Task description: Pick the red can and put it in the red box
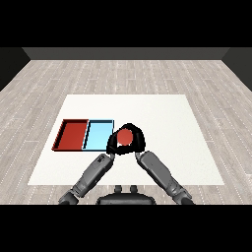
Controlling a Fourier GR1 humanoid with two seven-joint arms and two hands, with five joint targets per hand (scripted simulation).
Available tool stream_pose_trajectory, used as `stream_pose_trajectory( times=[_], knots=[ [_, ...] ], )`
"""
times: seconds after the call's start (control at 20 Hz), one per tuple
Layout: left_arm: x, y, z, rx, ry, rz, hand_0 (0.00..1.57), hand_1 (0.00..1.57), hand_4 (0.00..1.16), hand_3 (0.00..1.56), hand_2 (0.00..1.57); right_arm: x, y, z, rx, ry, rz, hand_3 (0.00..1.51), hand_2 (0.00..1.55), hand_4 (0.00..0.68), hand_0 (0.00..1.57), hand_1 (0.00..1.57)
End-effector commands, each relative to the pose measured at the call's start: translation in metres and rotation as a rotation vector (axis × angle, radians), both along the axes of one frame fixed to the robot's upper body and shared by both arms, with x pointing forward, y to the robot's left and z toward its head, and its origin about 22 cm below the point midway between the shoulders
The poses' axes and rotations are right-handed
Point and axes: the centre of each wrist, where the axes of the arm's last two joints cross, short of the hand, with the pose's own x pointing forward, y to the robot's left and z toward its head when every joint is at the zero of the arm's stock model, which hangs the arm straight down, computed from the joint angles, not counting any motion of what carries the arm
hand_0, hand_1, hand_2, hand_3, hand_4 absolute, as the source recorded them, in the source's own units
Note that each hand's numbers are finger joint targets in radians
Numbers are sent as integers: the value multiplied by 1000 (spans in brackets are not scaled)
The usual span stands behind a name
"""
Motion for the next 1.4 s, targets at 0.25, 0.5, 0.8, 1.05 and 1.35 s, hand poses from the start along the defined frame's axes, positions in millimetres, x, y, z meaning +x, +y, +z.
stream_pose_trajectory(
  times=[0.25, 0.5, 0.8, 1.05, 1.35],
  knots=[
    [-16, -7, 0, -51, -134, 52, 1571, 1571, 1141, 1497, 1571, -11, -5, -4, 9, 38, 26, 1342, 1389, 406, 1444, 1444],
    [-4, -5, 7, -61, -153, 52, 1571, 1571, 1147, 1513, 1571, -4, 3, -3, -72, 94, 6, 0, 0, 0, 0, 0],
    [4, -1, -2, -28, -156, 93, 1571, 1571, 1140, 1505, 1571, 9, 11, 2, -85, 113, 18, 0, 0, 0, 0, 0],
    [1, -7, 3, -43, -164, 86, 1571, 1571, 1136, 1497, 1571, -17, -15, -3, -77, 129, -34, 0, 0, 0, 0, 0],
    [-11, 1, -9, 8, -154, 128, 1571, 1571, 1132, 1476, 1571, -13, -18, -9, -51, 136, -15, 0, 0, 0, 0, 0]
  ],
)
